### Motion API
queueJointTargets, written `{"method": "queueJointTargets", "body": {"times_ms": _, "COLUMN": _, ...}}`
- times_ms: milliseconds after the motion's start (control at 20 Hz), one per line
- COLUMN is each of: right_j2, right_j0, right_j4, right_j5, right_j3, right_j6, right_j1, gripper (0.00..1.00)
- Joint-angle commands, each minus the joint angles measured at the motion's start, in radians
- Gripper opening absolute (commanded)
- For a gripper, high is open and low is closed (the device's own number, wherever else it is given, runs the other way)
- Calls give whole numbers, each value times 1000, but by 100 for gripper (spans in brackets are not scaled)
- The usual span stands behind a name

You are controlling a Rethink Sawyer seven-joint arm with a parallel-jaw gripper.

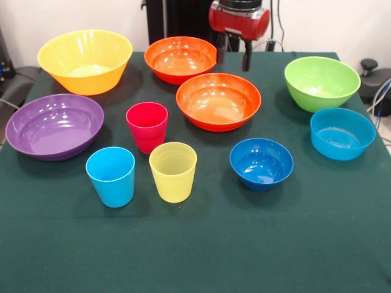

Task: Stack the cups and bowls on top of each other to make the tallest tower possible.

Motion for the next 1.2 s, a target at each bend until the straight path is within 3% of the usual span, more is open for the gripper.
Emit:
{"method": "queueJointTargets", "body": {"times_ms": 50, "right_j2": 84, "right_j0": 8, "right_j4": 64, "right_j5": -47, "right_j3": -57, "right_j6": 200, "right_j1": 90, "gripper": 100}}
{"method": "queueJointTargets", "body": {"times_ms": 550, "right_j2": 112, "right_j0": 35, "right_j4": 114, "right_j5": -166, "right_j3": -81, "right_j6": 238, "right_j1": 172, "gripper": 100}}
{"method": "queueJointTargets", "body": {"times_ms": 1200, "right_j2": 126, "right_j0": 68, "right_j4": 182, "right_j5": -232, "right_j3": -120, "right_j6": 232, "right_j1": 235, "gripper": 100}}
